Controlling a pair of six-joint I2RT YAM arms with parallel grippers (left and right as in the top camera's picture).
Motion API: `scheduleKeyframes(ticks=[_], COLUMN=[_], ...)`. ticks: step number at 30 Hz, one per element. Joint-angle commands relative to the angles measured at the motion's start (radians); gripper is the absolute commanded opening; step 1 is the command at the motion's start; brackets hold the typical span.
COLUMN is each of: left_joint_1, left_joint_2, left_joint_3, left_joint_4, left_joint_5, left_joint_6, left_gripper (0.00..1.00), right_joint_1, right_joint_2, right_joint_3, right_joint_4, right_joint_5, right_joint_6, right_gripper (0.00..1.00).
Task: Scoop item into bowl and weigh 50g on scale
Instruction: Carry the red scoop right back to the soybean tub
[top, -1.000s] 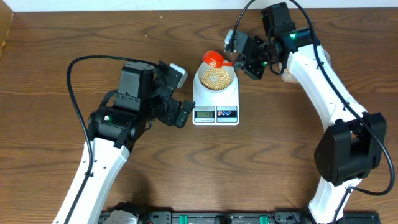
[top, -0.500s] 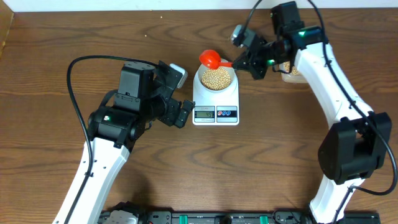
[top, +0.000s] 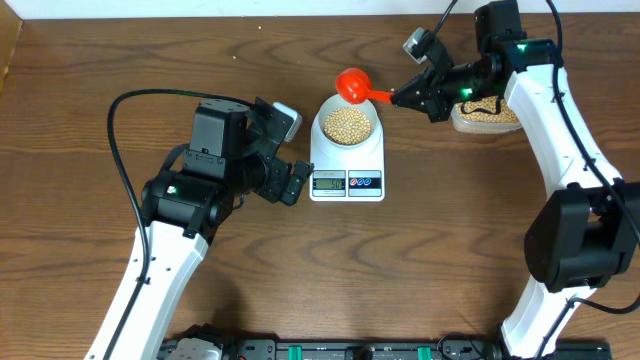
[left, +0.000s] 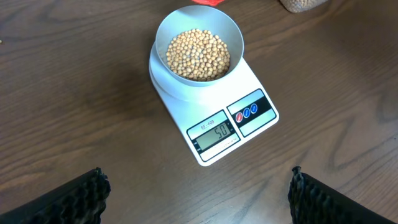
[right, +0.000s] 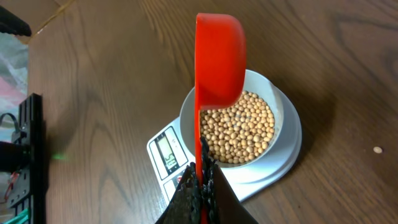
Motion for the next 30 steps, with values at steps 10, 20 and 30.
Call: scheduleKeyframes(ticks=[10,20,30], left_joint_1=[-0.002,-0.002,-0.002], left_joint_2=[0.0,0.0,0.0], left_joint_3=[-0.003,-0.003,-0.003], left_joint_4=[0.0,0.0,0.0], left_joint_5=[0.011,0.012,0.012], left_joint_6=[0.002,0.002,0.002], left_gripper=[0.94,0.94,0.94], right_joint_1=[0.003,0.062,0.04], right_joint_2=[-0.007,-0.007,-0.007], right_joint_3=[0.022,0.02,0.02], right_joint_4=[0.009,0.005,-0.007], right_joint_5=[0.051,0.225,0.072], right_joint_6=[0.014,0.013,0.015], right_gripper=[0.01,0.01,0.01])
